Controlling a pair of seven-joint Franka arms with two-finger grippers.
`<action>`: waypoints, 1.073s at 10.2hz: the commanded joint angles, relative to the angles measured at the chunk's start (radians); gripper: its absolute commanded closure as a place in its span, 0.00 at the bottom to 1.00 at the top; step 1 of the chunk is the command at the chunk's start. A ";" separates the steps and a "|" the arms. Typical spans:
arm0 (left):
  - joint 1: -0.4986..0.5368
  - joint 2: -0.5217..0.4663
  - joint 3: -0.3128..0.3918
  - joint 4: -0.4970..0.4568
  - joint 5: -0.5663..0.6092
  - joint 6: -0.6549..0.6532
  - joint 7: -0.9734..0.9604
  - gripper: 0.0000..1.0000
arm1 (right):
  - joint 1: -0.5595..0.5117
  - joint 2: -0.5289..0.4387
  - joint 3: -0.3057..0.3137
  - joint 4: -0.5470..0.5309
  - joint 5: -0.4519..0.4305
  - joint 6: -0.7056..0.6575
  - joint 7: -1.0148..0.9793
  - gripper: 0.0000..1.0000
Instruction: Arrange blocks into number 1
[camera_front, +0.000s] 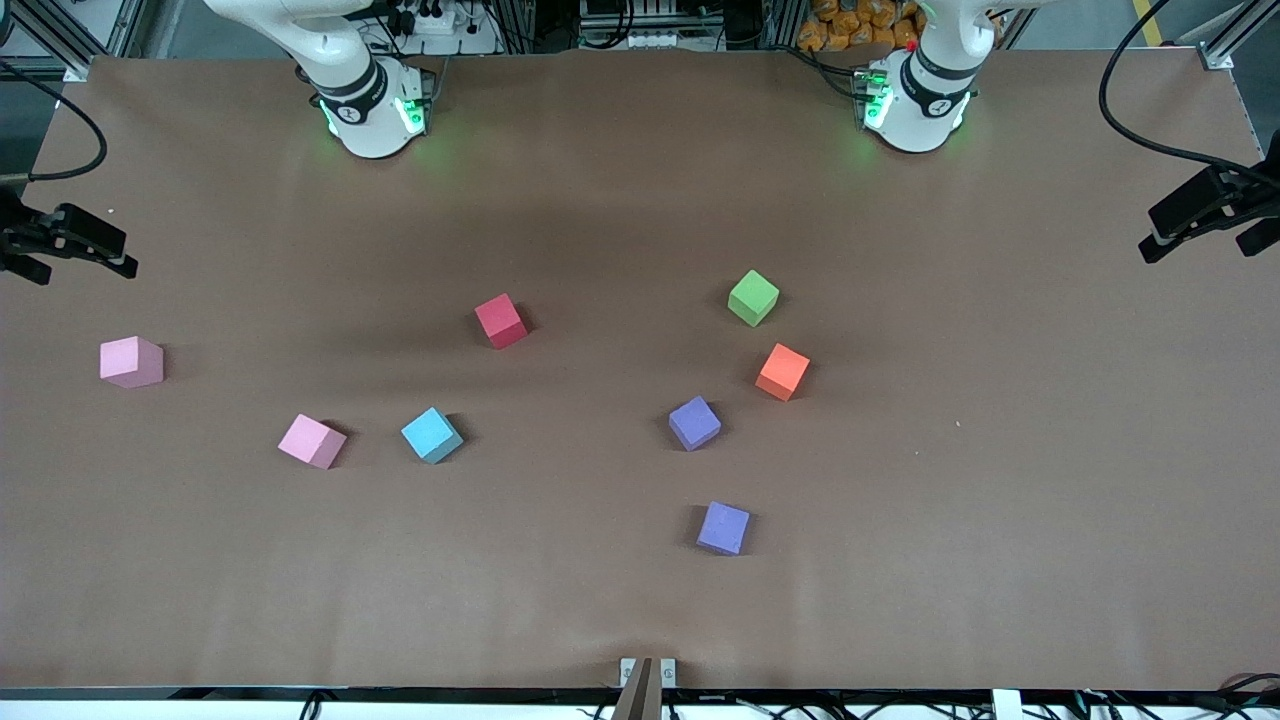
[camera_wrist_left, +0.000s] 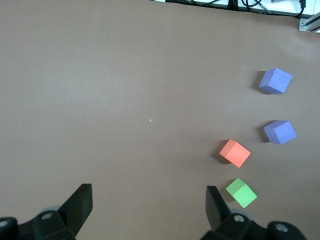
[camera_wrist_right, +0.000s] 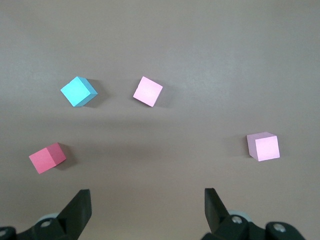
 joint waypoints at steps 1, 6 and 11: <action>0.000 -0.014 0.005 -0.009 -0.015 -0.011 0.029 0.00 | -0.031 -0.014 0.027 -0.019 -0.012 0.000 0.008 0.00; -0.107 0.047 -0.002 -0.010 -0.013 -0.010 -0.068 0.00 | -0.045 -0.016 0.049 -0.024 -0.009 0.000 0.016 0.00; -0.239 0.168 -0.001 -0.009 -0.015 -0.001 -0.183 0.00 | 0.009 -0.011 0.177 -0.072 -0.003 0.036 0.155 0.00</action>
